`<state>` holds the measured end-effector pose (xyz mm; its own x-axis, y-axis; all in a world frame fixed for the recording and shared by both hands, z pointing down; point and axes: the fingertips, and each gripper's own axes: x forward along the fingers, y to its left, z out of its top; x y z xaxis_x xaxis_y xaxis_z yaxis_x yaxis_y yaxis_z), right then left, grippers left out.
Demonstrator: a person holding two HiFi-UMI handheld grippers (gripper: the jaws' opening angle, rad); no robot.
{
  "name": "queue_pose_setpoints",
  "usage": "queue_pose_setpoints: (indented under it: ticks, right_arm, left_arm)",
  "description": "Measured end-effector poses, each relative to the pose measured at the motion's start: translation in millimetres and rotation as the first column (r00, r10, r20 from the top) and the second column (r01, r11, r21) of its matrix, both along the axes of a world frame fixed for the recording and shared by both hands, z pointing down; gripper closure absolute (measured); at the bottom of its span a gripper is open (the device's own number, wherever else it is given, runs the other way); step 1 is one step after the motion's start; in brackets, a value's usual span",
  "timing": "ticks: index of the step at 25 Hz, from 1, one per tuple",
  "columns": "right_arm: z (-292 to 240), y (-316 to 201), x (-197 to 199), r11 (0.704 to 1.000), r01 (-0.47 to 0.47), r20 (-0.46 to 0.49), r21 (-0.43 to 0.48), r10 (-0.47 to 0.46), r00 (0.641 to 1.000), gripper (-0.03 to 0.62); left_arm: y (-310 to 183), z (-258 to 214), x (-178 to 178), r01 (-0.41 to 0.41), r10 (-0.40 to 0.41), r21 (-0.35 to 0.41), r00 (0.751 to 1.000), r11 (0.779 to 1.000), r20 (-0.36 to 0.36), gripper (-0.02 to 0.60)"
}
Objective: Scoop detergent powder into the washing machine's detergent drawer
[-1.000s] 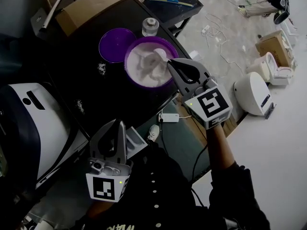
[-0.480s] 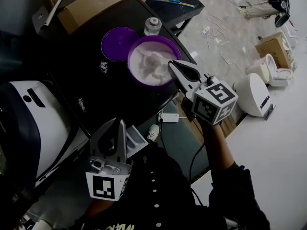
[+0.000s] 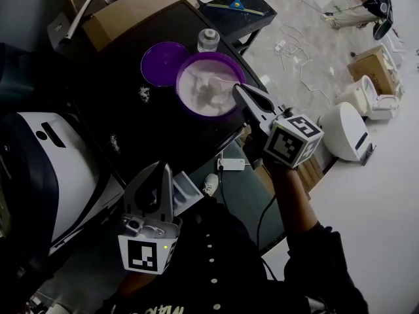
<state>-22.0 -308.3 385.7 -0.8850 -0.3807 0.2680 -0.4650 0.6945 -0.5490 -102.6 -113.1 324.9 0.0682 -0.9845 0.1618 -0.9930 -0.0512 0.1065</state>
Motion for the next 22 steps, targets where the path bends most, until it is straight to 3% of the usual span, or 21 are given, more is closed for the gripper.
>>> queue_pose_setpoints:
  ticks: [7, 13, 16, 22]
  right_arm:
    - [-10, 11, 4, 0.998, -0.030, 0.082, -0.059, 0.035, 0.996, 0.563]
    - [-28, 24, 8, 0.998, -0.034, 0.125, -0.057, 0.041, 0.991, 0.563]
    - [-36, 29, 6, 0.997, -0.036, 0.150, -0.064, 0.045, 0.988, 0.563]
    - [-52, 44, 6, 0.998, -0.019, 0.183, -0.068, 0.031, 0.983, 0.563]
  left_arm:
    - [5, -6, 1, -0.001, 0.000, 0.015, 1.000, 1.000, 0.012, 0.572]
    - [12, -19, 0, 0.005, -0.006, 0.046, 1.000, 0.999, 0.027, 0.572]
    - [12, -29, -4, 0.007, -0.013, 0.099, 0.998, 0.995, 0.055, 0.572]
    - [22, -33, -2, 0.019, -0.022, 0.072, 0.999, 0.997, 0.034, 0.572]
